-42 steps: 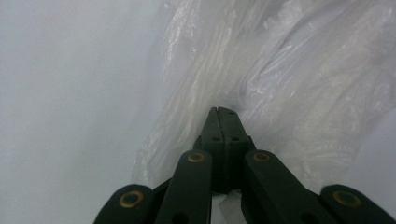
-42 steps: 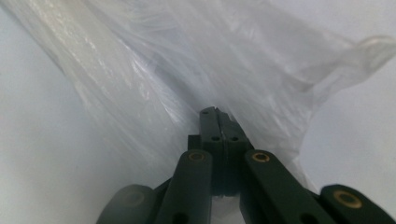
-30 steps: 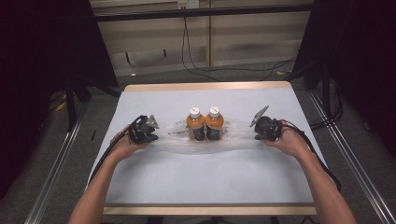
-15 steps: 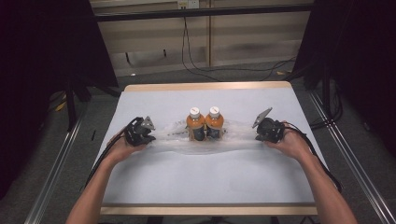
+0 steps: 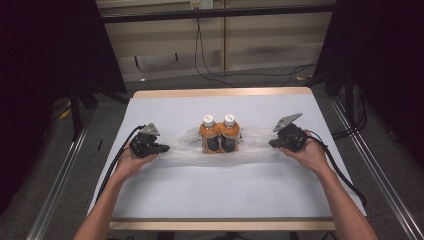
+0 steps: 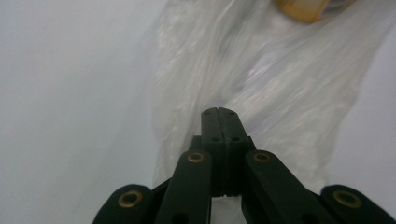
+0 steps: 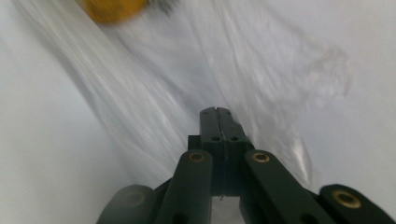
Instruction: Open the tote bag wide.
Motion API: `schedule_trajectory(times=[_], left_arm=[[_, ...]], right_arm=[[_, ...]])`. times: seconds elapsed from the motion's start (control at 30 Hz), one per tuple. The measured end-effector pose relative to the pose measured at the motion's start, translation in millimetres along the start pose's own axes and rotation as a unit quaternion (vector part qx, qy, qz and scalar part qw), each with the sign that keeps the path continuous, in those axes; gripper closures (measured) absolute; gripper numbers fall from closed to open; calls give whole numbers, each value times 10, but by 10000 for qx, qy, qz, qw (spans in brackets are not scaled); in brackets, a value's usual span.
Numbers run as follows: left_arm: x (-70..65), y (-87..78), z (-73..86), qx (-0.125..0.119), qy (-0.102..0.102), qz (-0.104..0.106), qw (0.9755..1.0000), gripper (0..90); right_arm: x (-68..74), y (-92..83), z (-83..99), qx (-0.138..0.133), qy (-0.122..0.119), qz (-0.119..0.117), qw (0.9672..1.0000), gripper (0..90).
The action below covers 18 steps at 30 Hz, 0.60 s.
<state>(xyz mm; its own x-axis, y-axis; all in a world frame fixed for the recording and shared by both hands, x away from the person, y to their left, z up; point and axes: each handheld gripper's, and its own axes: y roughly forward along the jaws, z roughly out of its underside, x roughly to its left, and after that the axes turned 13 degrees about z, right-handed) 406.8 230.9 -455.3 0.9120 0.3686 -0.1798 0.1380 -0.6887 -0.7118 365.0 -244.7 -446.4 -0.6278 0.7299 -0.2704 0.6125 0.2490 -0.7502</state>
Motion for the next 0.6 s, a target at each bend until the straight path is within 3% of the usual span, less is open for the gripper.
schedule_trajectory(times=[0.13,0.2,0.3,0.5,0.6], left_arm=[[-96,-17,-51,-334,65,142,9993,900],[-166,-21,-86,-548,121,168,9983,900],[-291,-16,-158,-623,239,174,9976,900],[-618,59,-335,-907,595,475,9930,900],[-701,158,-417,-1055,589,616,9908,900]], right_arm=[[27,-84,-18,-400,211,-203,9988,900],[33,-112,-25,-647,365,-367,9966,900],[37,-139,-37,-842,486,-500,9940,900],[135,-158,-123,-1092,531,-597,9908,900],[181,-152,-201,-1213,585,-705,9884,900]])
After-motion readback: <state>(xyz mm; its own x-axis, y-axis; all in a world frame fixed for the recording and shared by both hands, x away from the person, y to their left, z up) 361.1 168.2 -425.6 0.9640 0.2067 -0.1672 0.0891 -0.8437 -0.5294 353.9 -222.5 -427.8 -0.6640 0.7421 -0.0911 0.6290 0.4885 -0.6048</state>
